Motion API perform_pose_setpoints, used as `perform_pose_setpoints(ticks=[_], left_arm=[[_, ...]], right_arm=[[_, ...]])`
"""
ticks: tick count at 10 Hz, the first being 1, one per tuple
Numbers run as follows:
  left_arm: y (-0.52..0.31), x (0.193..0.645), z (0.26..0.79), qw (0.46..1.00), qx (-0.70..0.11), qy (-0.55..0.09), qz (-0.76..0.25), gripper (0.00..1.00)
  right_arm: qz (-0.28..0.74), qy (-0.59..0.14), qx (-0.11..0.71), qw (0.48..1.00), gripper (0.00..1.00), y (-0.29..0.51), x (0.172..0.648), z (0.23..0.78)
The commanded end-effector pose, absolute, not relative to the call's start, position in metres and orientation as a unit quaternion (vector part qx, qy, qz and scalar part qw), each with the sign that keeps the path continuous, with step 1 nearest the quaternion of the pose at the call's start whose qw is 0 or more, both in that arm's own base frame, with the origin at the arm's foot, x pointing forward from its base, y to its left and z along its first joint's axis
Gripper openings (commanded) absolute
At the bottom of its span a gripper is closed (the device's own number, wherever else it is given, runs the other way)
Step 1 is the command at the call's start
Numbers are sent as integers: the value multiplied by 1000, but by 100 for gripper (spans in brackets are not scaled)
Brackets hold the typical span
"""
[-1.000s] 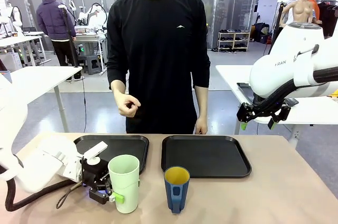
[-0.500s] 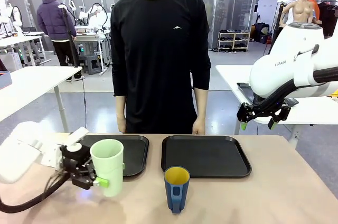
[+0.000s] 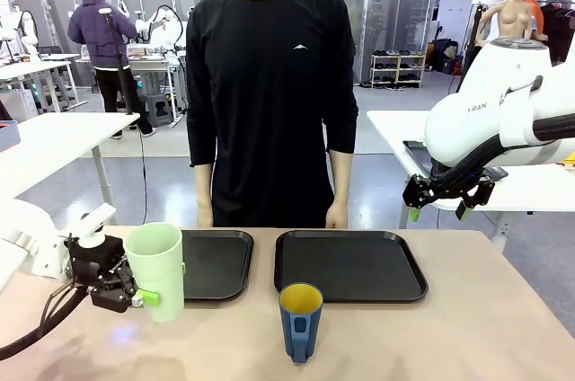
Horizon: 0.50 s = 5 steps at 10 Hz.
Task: Sort and store the cups by type.
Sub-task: Pick up the Reusable plastic cup, then place the picked Reusable plastic cup into the Flat Tray indicated by the person.
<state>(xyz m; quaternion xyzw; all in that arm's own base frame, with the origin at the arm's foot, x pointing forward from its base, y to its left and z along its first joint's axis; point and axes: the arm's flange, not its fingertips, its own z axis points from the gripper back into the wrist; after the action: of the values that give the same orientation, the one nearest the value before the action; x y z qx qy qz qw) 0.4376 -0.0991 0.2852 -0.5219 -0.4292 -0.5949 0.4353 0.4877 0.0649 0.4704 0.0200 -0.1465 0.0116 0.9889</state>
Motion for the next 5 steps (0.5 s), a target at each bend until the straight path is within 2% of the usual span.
perform_pose_setpoints(ticks=[1, 5], left_arm=[[-105, 439, 280, 432, -526, -425, -597, 45], [-105, 439, 280, 432, -526, -425, -597, 45]], right_arm=[[8, -148, 21, 989, 100, 64, 488, 471], [8, -148, 21, 989, 100, 64, 488, 471]])
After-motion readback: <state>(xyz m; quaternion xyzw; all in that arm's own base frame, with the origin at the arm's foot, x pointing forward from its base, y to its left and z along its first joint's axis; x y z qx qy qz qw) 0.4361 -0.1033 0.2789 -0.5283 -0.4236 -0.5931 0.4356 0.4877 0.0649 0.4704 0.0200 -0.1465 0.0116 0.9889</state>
